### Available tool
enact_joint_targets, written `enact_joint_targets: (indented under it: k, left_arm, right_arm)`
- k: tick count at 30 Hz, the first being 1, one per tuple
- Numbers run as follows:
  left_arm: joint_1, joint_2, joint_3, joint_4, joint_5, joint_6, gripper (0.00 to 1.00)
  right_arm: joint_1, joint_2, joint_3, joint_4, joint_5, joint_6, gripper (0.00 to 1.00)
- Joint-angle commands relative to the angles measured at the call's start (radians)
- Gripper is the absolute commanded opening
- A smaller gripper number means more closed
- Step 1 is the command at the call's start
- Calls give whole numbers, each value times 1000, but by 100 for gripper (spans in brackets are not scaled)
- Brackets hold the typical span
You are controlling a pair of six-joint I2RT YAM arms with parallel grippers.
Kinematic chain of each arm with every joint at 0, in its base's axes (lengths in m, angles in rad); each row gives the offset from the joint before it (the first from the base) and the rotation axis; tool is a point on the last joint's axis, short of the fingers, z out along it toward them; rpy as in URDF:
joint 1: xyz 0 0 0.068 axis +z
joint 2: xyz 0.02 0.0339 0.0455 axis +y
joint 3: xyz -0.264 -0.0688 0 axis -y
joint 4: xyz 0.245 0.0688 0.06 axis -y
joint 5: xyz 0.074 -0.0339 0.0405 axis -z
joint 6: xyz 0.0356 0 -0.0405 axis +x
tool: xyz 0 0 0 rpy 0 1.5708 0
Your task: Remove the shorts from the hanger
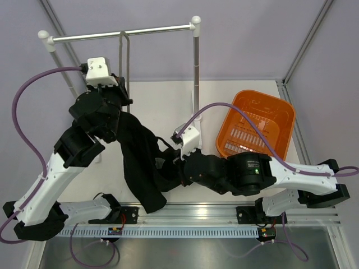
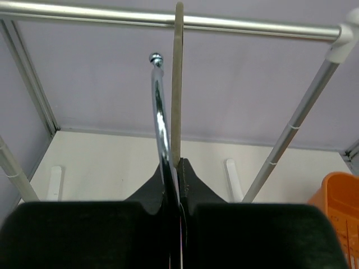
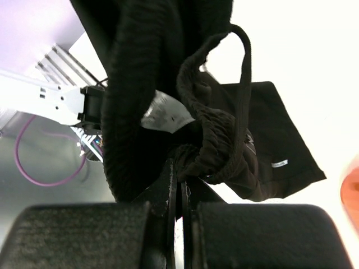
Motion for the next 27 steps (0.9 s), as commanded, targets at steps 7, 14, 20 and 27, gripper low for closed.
enact_joint_targets:
  k: [7, 14, 20, 27]
  left_arm:
    - [5, -115, -90, 396, -147, 164, 0]
    - [5, -147, -108, 392, -149, 175, 0]
    - [5, -193, -116, 419, -155, 192, 0]
    - [5, -163, -44, 206, -74, 62, 0]
  right_arm:
    - [15, -130, -40, -129, 164, 127, 0]
    - [15, -168, -48, -153, 241, 119, 0]
    - [15, -165, 53, -159, 341, 55, 0]
    - [-25, -41, 350, 50, 434, -438, 0]
